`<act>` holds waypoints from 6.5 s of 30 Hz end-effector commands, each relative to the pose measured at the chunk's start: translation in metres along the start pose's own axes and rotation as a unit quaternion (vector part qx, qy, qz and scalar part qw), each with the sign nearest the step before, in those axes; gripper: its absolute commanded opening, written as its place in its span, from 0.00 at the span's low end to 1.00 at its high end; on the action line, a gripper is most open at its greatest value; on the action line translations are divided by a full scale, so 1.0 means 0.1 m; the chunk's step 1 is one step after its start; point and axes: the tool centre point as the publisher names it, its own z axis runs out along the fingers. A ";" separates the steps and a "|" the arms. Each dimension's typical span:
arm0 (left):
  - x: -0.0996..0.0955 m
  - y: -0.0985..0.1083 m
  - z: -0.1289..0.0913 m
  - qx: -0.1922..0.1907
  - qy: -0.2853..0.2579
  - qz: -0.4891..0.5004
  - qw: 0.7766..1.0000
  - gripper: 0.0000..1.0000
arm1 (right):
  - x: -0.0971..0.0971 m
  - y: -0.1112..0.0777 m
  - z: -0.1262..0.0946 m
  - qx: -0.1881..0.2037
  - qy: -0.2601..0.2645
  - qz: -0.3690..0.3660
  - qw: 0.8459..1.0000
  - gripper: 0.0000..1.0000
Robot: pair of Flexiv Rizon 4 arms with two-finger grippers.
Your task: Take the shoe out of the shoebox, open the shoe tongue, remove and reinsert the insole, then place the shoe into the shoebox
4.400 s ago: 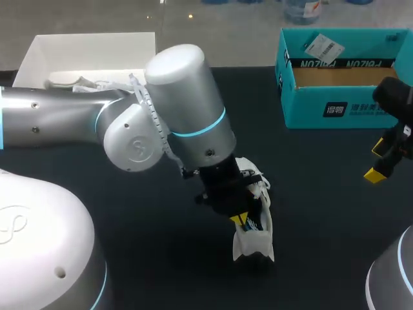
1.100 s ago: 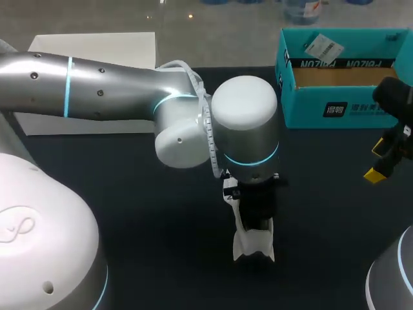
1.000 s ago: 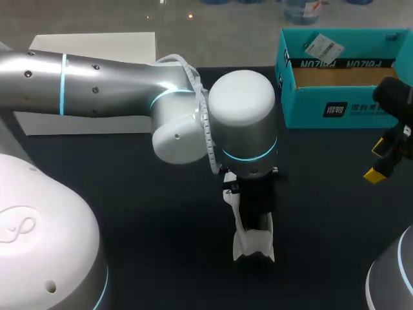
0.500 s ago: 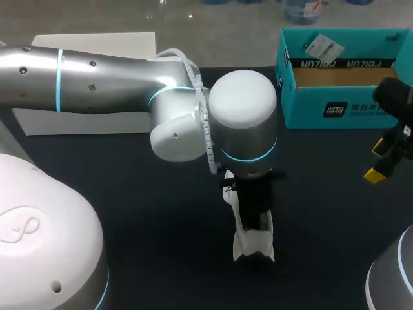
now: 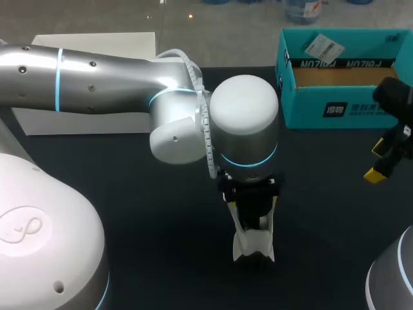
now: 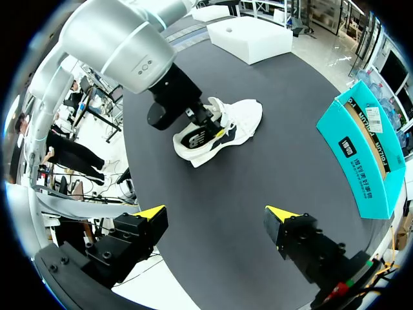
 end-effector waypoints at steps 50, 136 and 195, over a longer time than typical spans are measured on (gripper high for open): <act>0.10 0.54 -0.58 -0.040 -0.024 -0.027 0.999 0.00 | -0.01 0.01 0.01 0.002 0.001 0.001 1.000 1.00; 0.83 -0.17 -0.56 0.079 -0.006 -0.308 0.948 0.59 | -0.01 0.01 0.01 0.002 0.001 0.001 1.000 1.00; 0.83 -1.10 -0.90 0.045 0.121 -0.660 0.740 1.00 | -0.01 0.01 0.01 0.002 0.001 0.001 1.000 1.00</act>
